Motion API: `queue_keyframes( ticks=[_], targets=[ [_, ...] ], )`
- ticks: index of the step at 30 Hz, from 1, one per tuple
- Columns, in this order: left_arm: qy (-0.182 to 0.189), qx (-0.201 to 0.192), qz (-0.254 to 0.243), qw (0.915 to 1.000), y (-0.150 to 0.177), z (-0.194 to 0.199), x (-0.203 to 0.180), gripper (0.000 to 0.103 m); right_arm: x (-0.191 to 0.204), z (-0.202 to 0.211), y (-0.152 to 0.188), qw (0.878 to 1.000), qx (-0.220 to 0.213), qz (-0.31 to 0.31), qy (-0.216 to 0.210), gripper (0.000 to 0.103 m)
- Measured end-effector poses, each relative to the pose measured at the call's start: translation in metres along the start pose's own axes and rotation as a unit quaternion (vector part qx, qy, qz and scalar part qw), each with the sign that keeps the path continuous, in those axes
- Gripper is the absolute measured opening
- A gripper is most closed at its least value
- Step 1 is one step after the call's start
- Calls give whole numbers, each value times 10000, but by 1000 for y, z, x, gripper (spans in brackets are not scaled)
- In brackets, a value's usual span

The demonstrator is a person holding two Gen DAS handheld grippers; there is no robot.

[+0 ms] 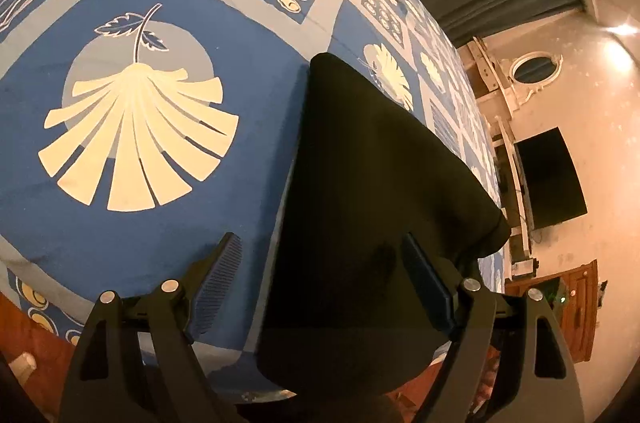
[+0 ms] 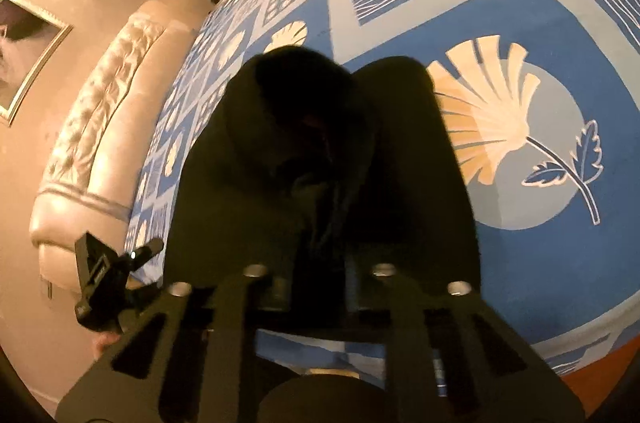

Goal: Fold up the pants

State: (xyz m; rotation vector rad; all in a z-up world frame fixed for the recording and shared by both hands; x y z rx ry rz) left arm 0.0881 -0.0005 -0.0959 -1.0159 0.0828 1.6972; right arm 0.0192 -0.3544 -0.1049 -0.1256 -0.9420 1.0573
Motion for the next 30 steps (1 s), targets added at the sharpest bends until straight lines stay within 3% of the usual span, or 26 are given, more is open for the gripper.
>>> queue_keyframes(
  ticks=[7, 15, 22, 26, 28, 29, 30],
  targets=[
    [-48, -110, -325, 9994, -2, 3, -7, 81, 12, 26, -9, 9988, -341, 196, -276, 10],
    [-28, 8, -396, 9992, -1, -2, -9, 81, -38, 36, 0, 9990, -408, -195, -22, 9],
    [-129, 193, -602, 9979, 7, -6, -9, 81, -54, 28, 4, 9972, -432, -561, -241, 9],
    [-123, 304, -441, 9985, 11, -9, -4, 81, -55, 30, 5, 9960, -411, -695, -388, 10],
    [-103, 355, -360, 9987, 12, -10, -1, 81, -54, 36, 3, 9953, -494, -717, -420, 16],
    [-106, 354, -338, 9987, 12, -10, 0, 81, -55, 40, 2, 9947, -552, -737, -466, 23],
    [-111, 350, -322, 9988, 11, -9, 1, 81, -54, 47, 1, 9936, -631, -767, -542, 36]
  ],
)
Point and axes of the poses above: each gripper's, at about its wrist camera, not at the fingertips, and z roughly against the way its jaws point, x to its left, y to its underside, the point moved 4 cm from there along -z, roughly the way its jaws point, and after that the axes turned 12 degrees about -x, right-handed, at the moved point
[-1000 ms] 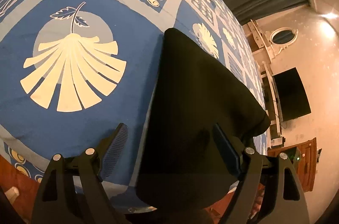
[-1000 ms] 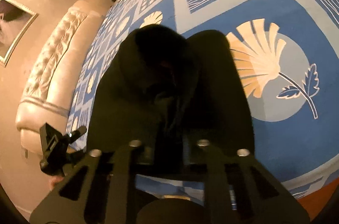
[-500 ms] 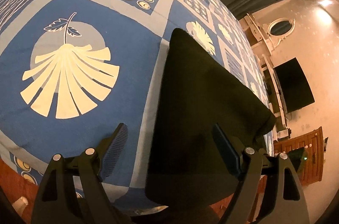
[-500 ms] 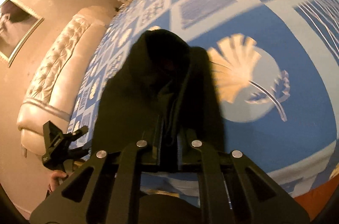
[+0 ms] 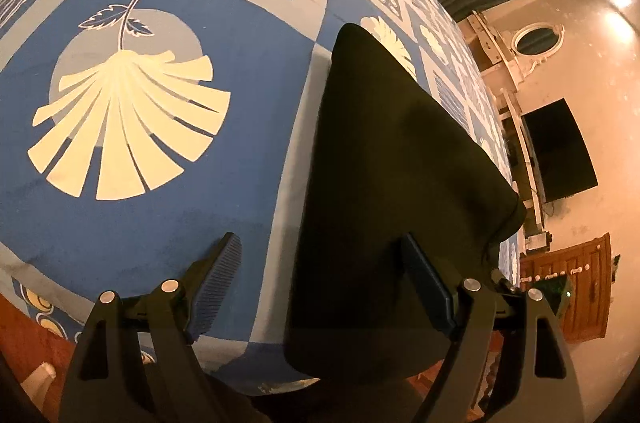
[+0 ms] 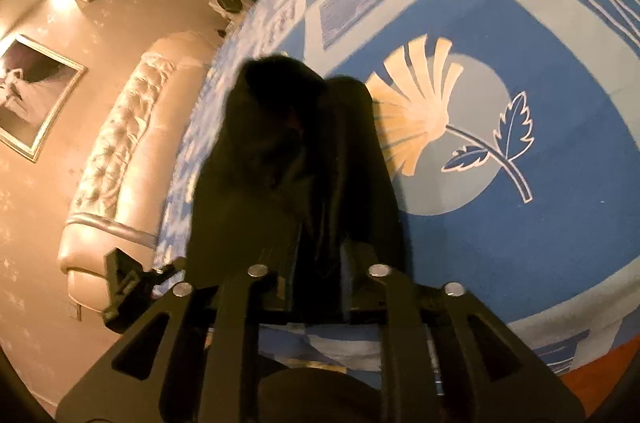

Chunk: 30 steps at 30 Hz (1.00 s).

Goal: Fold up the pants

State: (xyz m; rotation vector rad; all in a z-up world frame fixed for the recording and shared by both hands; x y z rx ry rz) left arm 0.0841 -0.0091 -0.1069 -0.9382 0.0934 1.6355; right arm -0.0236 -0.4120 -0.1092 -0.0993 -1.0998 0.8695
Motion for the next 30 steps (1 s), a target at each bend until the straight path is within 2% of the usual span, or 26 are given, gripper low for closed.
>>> queue_keyframes(
  ticks=[1, 2, 3, 6, 8, 11, 13, 15, 17, 19, 20, 21, 22, 23, 24, 27, 30],
  targets=[
    [-2, 0, 5, 10000, -1, 2, 1, 81, 0, 7, -2, 9999, -83, -40, -51, 47],
    [-15, -1, -8, 10000, -1, 3, 2, 81, -4, 15, -4, 9998, -173, -105, -40, 69],
    [-36, 1, -33, 10000, -1, 5, 3, 81, -7, 19, -5, 9997, -179, -160, -44, 76],
    [-18, 158, 91, 9998, 2, 7, 11, 81, -28, 29, -4, 9981, -198, -580, 65, 77],
    [30, 267, 99, 9996, 3, 5, 11, 81, -41, 23, 3, 9952, -85, -974, -15, 77],
    [-20, 201, -58, 9998, 6, 5, 9, 81, -43, 14, 10, 9944, 11, -1044, -149, 78],
    [-34, 160, -92, 9998, 7, 6, 8, 81, -40, 11, 13, 9931, 21, -1115, -366, 82],
    [-75, 104, -12, 9999, 8, 11, 11, 81, -40, 3, 18, 9857, 158, -1490, -775, 82],
    [-38, 144, 91, 9998, 11, 13, 14, 81, -42, -4, 22, 9803, 183, -1716, -959, 83],
    [77, 208, 311, 9993, 14, 15, 17, 81, -42, -9, 23, 9781, 179, -1778, -1064, 83],
    [124, 240, 404, 9988, 15, 15, 18, 81, -42, -10, 23, 9788, 194, -1742, -1059, 79],
    [174, 278, 470, 9984, 17, 15, 19, 81, -42, -11, 24, 9816, 211, -1644, -951, 65],
    [262, 326, 546, 9976, 18, 14, 18, 81, -45, -11, 27, 9842, 240, -1562, -803, 56],
    [367, 377, 634, 9966, 19, 13, 17, 81, -46, -11, 28, 9852, 261, -1524, -745, 47],
    [504, 441, 718, 9952, 20, 12, 15, 81, -48, -10, 30, 9846, 252, -1540, -790, 43],
    [1048, 768, 793, 9883, 27, 6, 1, 81, -50, -9, 31, 9840, 214, -1564, -820, 41],
    [943, 858, 589, 9901, 31, 2, 0, 81, -50, -9, 33, 9839, 203, -1564, -838, 40]
  ],
)
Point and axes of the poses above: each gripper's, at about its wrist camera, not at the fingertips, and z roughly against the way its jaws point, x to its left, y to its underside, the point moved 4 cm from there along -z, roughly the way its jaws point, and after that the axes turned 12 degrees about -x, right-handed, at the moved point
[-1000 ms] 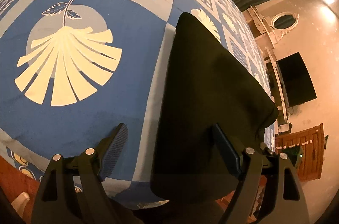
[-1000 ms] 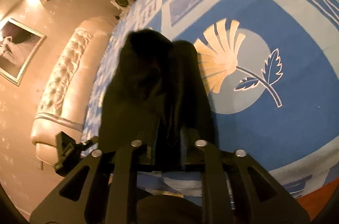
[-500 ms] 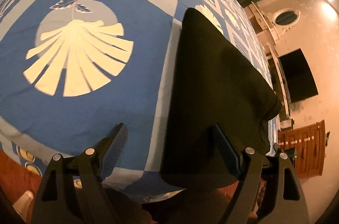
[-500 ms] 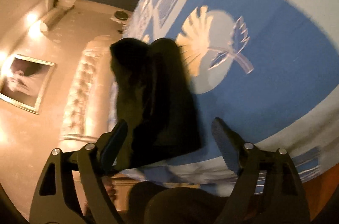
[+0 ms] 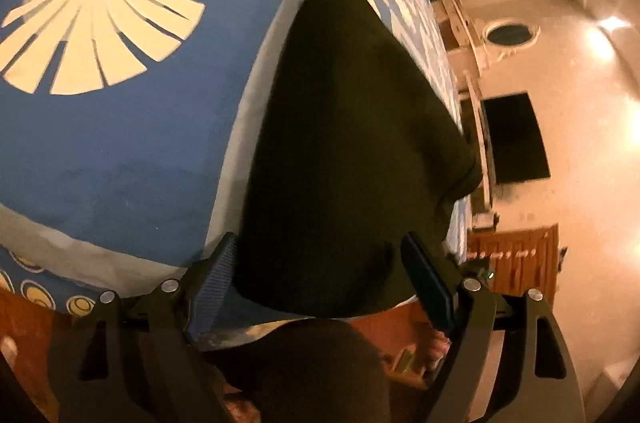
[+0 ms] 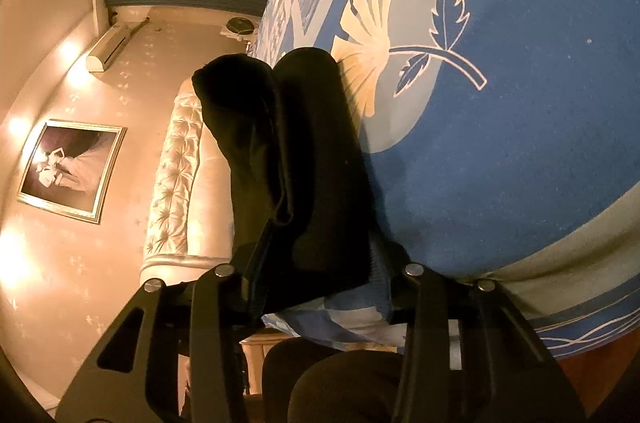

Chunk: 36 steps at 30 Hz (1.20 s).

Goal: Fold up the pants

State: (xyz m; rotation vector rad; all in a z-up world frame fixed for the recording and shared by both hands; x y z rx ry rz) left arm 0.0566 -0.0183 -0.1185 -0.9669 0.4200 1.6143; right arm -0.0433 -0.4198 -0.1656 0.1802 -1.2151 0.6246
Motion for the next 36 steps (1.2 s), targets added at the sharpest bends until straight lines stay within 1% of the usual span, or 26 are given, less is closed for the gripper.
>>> queue_keyframes(
  ticks=[2, 3, 4, 5, 6, 7, 9, 11, 13, 15, 17, 19, 21, 22, 23, 25, 26, 27, 28, 29, 30, 31, 33, 35, 36],
  targets=[
    [66, -19, 345, 9994, -1, -2, 8, 81, -1, 0, 0, 10000, -15, 13, -26, 40],
    [174, -101, 599, 9980, -2, -2, 14, 81, -1, 0, 1, 10000, -26, 14, -48, 39],
    [265, -151, 750, 9967, -3, -2, 17, 81, -1, 0, 1, 10000, -34, 14, -62, 39],
    [345, -189, 825, 9958, -3, -3, 20, 78, -2, 1, 0, 10000, -40, 15, -81, 38],
    [362, -210, 845, 9955, -3, -2, 21, 71, -4, 1, 0, 9999, -55, 9, -119, 37],
    [288, -195, 763, 9965, -4, -3, 23, 61, -4, 4, 1, 9999, -62, 3, -156, 36],
    [181, -176, 591, 9979, -3, -2, 22, 51, -4, 6, 4, 9998, -87, 34, -203, 33],
    [134, -187, 386, 9990, -6, 1, 17, 38, 0, 4, 7, 9996, -104, 30, -266, 32],
    [155, -244, 370, 9989, -9, 6, 16, 32, 8, 3, 10, 9995, -92, 118, -288, 31],
    [131, -342, 354, 9987, -12, 13, 16, 30, 16, -3, 14, 9993, -6, 242, -289, 30],
    [-49, -510, 303, 9982, -17, 22, 20, 30, 20, -9, 19, 9990, 124, 306, -309, 30],
    [-148, -576, 302, 9978, -20, 27, 24, 30, 20, -16, 25, 9987, 215, 343, -323, 30],
    [-191, -557, 307, 9978, -20, 28, 27, 30, 15, -17, 25, 9989, 210, 288, -316, 31],
    [-208, -549, 279, 9979, -19, 26, 26, 32, 13, -15, 25, 9990, 197, 265, -309, 32],
    [-264, -543, 212, 9980, -20, 21, 19, 37, 10, -13, 25, 9991, 195, 248, -297, 38],
    [-437, -574, -1, 9974, -23, 22, 13, 44, 11, -9, 23, 9990, 222, 182, -332, 46],
    [-534, -588, -115, 9968, -24, 25, 13, 52, 14, -2, 21, 9991, 105, 272, -302, 57],
    [-748, -648, -328, 9946, -27, 31, 9, 56, 17, 3, 17, 9989, -14, 382, -273, 71],
    [-816, -738, -502, 9927, -30, 36, 6, 63, 23, 9, 11, 9980, -166, 569, -240, 76],
    [-821, -896, -728, 9899, -35, 44, 2, 72, 28, 14, 6, 9967, -265, 746, -190, 85],
    [-777, -1120, -984, 9858, -42, 53, -5, 75, 34, 14, -1, 9951, -314, 927, -124, 90],
    [-725, -1263, -1163, 9825, -51, 57, -9, 77, 38, 11, -6, 9943, -303, 1016, -87, 91],
    [-678, -1364, -1465, 9774, -64, 60, -12, 79, 45, -4, -16, 9930, -211, 1162, 31, 91],
    [-622, -1341, -1608, 9758, -72, 58, -6, 80, 52, -26, -27, 9904, -9, 1381, 96, 91],
    [-622, -1320, -1660, 9753, -78, 51, -7, 80, 56, -38, -32, 9890, 90, 1473, 111, 91]
  ],
)
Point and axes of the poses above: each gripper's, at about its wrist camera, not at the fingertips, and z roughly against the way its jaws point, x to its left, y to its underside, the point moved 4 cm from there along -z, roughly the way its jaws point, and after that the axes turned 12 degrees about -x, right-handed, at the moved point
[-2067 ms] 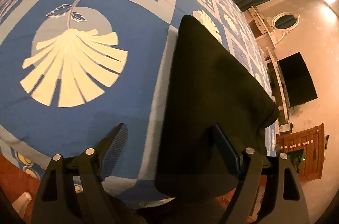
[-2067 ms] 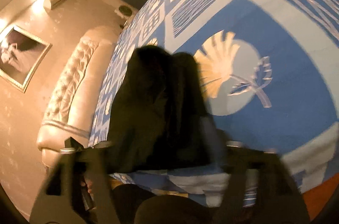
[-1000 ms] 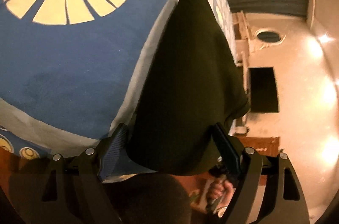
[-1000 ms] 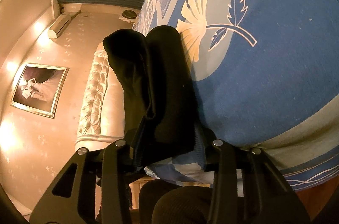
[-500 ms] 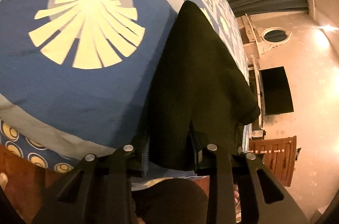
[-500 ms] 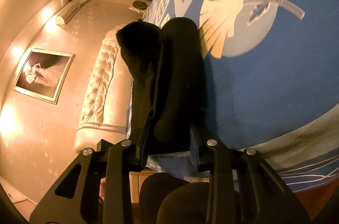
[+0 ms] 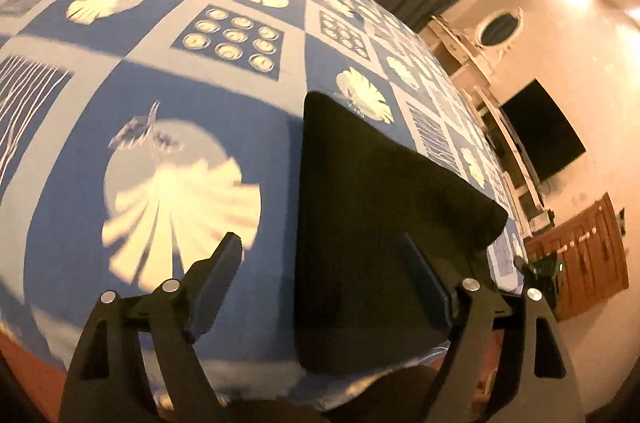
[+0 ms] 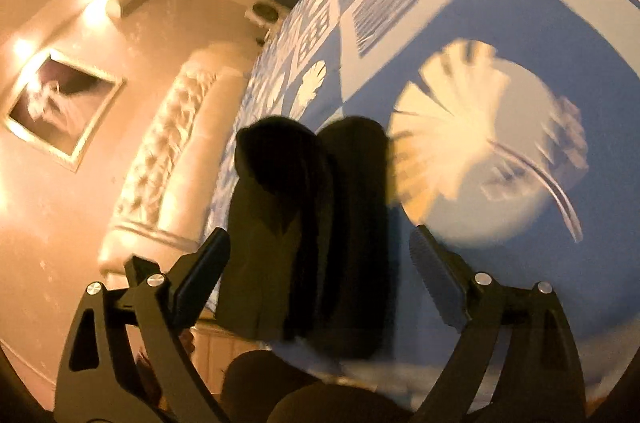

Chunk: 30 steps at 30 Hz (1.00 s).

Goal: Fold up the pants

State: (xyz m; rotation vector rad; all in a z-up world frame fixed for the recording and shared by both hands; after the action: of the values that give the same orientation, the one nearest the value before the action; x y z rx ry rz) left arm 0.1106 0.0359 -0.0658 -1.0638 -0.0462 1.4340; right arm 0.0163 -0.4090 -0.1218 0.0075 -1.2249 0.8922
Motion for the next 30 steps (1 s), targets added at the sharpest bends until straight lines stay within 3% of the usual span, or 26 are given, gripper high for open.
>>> queue_keyframes(
  ticks=[6, 14, 20, 27, 30],
  targets=[
    [115, 284, 11, 9995, -17, -48, 13, 80, -9, -54, -26, 9987, 478, -158, -64, 91],
    [498, 492, 627, 9956, -30, -100, 28, 80, -15, -78, -46, 9952, 813, -375, -389, 93],
    [819, 432, 1063, 9900, -40, -114, 34, 80, -28, -65, -58, 9869, 523, -1040, -1120, 93],
    [884, 530, 797, 9915, -45, -129, 19, 83, -12, -76, -47, 9960, 611, -391, -525, 98],
    [969, 566, 859, 9900, -47, -139, 13, 83, -11, -81, -47, 9959, 655, -391, -480, 96]
  ],
)
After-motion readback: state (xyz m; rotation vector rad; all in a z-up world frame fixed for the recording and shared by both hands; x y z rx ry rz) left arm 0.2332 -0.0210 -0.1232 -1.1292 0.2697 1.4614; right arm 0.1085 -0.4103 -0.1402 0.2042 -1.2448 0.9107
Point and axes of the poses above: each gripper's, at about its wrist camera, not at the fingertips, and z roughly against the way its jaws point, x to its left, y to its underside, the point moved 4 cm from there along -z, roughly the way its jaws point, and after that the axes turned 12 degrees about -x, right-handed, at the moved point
